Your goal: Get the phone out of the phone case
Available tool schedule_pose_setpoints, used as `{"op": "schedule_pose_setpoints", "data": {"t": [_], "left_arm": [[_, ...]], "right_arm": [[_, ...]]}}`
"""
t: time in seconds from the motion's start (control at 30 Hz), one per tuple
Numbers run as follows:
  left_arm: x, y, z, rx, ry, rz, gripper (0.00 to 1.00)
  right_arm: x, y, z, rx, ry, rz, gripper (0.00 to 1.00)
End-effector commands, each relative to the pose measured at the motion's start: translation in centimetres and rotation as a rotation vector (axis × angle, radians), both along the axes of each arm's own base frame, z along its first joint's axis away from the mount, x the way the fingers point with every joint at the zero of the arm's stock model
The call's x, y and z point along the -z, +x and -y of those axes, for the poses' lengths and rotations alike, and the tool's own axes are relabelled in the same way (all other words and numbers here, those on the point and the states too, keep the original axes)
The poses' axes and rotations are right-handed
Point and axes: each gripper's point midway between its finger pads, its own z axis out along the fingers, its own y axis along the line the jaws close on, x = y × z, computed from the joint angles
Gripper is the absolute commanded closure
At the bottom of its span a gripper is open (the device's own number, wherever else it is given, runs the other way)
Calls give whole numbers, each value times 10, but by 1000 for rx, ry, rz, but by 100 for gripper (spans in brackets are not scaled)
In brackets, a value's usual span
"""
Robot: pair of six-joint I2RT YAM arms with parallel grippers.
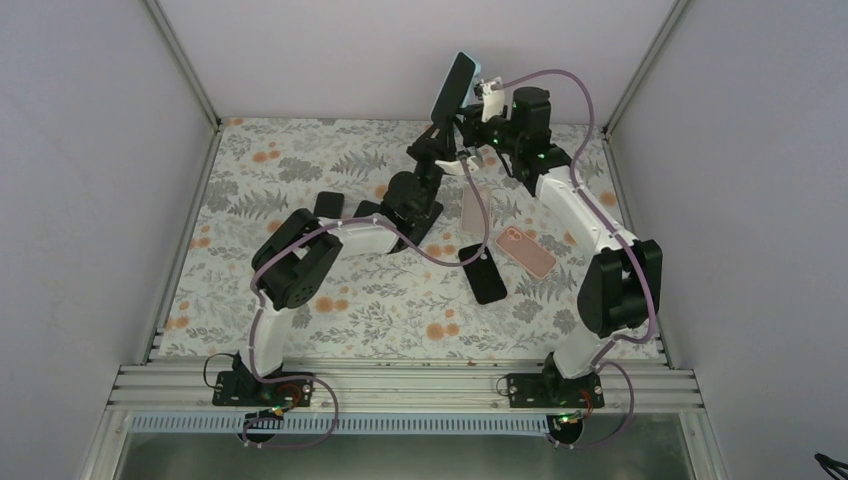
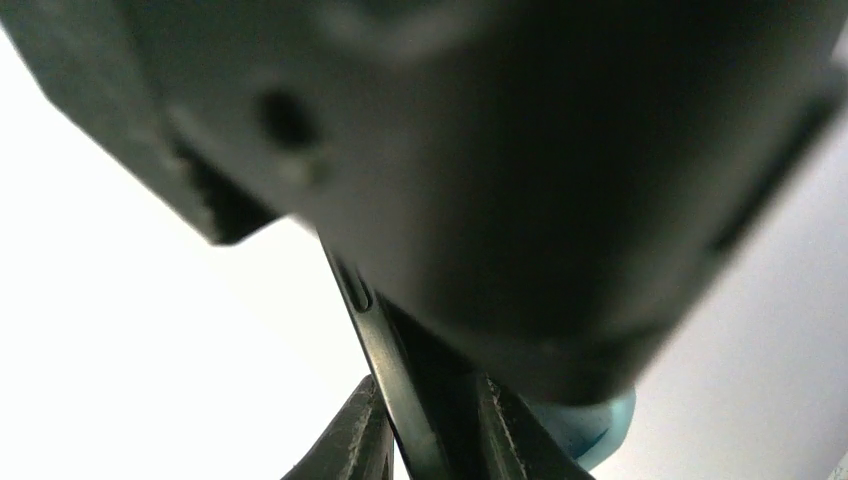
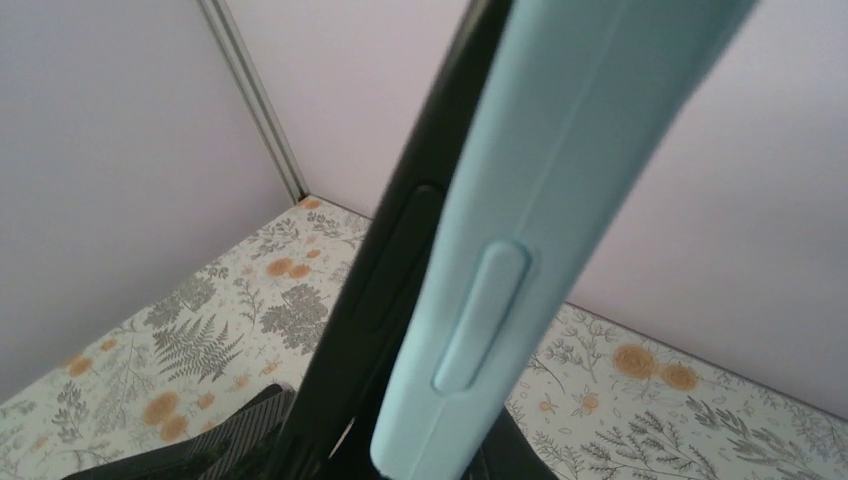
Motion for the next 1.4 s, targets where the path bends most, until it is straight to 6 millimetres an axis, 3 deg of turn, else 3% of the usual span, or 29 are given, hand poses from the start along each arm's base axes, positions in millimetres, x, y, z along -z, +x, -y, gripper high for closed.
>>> {"op": "schedule_pose_setpoints", "data": {"t": [0.0, 0.13, 0.37, 0.47, 0.6, 0.73, 0.9, 1.03, 1.13, 1.2, 1.27, 1.37], "left_arm": [[-104, -27, -57, -64, -165, 204, 98], [-103, -32, -61, -63, -158, 198, 98], [-93, -38, -68, -9, -151, 53, 98], [-87, -44, -74, -6, -126, 16, 98], [-61, -53, -85, -39, -24, -36, 98], [-27, -64, -103, -119, 115, -91, 98], [20, -74, -165, -342, 301, -156, 98], [46, -69, -252, -531, 306, -308, 98], [71, -62, -317, -622, 236, -460, 98], [80, -60, -351, -662, 195, -497, 98], [97, -62, -373, -694, 198, -541, 98], [129, -66, -389, -709, 215, -641, 98]], "right_arm": [[77, -14, 12, -24, -271, -116, 97], [80, -7, 35, 57, -371, -68, 97], [88, 14, 106, 267, -582, -19, 97], [70, 14, 133, 316, -571, -8, 97], [67, 4, 146, 283, -521, -59, 97], [90, -14, 146, 204, -494, -183, 97], [118, -44, 158, 86, -421, -353, 96], [150, -70, 171, 5, -370, -501, 97], [169, -71, 188, 9, -288, -558, 97], [177, -68, 199, 16, -255, -588, 97], [181, -66, 209, 26, -208, -609, 97], [194, -64, 222, 37, -177, -662, 97]]}}
